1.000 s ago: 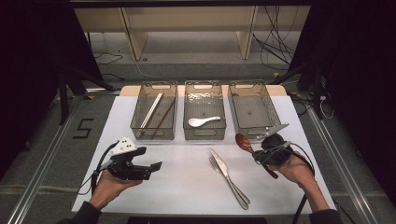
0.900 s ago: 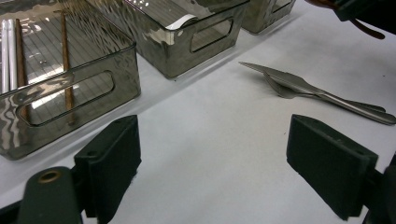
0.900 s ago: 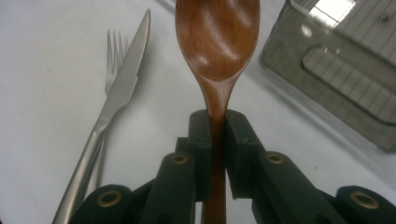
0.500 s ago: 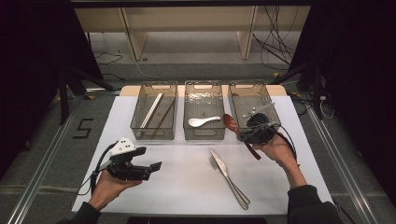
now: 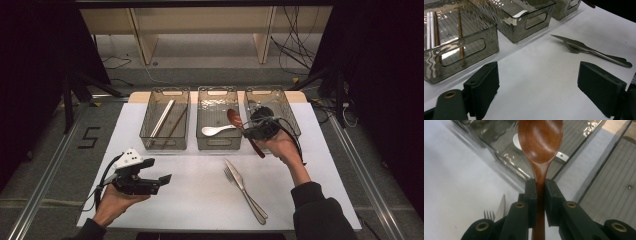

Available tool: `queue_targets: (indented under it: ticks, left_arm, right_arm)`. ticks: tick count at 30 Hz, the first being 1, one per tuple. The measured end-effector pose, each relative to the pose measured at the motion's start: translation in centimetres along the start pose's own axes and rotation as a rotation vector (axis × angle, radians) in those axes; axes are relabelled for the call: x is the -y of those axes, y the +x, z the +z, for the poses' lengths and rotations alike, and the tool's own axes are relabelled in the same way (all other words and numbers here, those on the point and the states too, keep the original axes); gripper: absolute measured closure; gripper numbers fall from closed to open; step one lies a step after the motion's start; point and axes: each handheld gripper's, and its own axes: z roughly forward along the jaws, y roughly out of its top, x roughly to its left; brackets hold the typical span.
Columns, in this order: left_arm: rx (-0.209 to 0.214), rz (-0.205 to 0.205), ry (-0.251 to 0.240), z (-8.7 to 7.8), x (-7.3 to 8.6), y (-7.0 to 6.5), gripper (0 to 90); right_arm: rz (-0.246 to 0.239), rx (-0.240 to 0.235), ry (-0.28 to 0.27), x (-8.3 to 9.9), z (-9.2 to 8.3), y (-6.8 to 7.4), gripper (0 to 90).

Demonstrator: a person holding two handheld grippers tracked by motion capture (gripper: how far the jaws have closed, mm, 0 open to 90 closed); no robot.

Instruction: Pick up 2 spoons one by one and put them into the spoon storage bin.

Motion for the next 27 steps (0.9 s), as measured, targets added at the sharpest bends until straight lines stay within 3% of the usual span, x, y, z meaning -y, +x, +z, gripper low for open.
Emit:
queue_targets:
  ticks: [9, 13, 27]
  left_arm:
    - [-0.001, 0.003, -0.007, -0.1, 0.0, -0.1, 16.8]
    - [-0.003, 0.002, -0.009, -0.1, 0.0, 0.1, 16.8]
    - [0.004, 0.009, -0.009, 0.1, 0.0, 0.2, 16.8]
  right_arm:
    - [0.012, -0.021, -0.020, -2.5, 0.9, 0.3, 82.2]
    - [0.017, -0.009, -0.022, -3.5, 1.3, 0.3, 82.2]
    - [0.050, -0.002, -0.028, -5.7, 2.5, -0.2, 82.2]
